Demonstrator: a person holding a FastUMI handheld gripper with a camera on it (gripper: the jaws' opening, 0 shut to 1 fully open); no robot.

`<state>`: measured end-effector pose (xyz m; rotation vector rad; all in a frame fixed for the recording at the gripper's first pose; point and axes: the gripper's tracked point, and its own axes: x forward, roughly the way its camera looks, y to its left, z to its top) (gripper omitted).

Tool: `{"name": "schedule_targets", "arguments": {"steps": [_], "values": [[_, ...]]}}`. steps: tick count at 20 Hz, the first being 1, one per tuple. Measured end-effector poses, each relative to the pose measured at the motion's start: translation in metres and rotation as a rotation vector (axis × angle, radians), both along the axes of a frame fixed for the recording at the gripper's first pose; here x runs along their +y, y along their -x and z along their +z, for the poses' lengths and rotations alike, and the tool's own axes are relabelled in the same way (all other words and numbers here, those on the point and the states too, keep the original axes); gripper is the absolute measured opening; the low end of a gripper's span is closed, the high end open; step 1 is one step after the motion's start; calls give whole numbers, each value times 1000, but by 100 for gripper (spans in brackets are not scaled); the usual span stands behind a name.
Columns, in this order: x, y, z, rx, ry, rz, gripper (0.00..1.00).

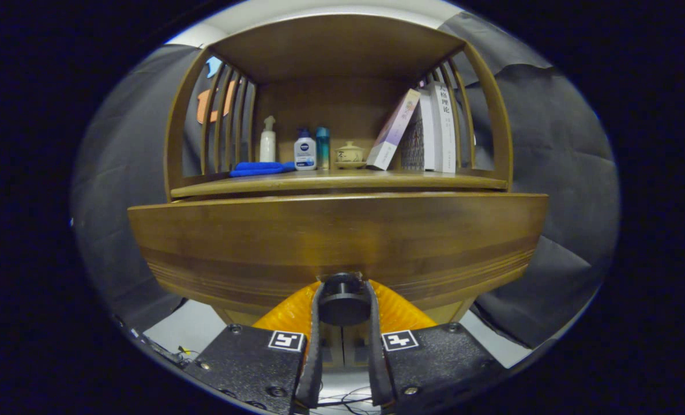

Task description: Pull open the drawer, take out the items inside it, and place them on the countertop above the cabinet.

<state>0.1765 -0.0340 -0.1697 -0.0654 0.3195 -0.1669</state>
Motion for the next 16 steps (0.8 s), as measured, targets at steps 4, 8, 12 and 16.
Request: {"name": "schedule_targets", "arguments": {"steps": [4, 8, 12, 16], "values": [[4, 33, 2, 0, -29, 19, 36], [6, 65, -4, 0, -37, 41, 36], [14, 91, -7, 5, -35, 64, 36], [15, 110, -11, 11, -55, 67, 36]]}}
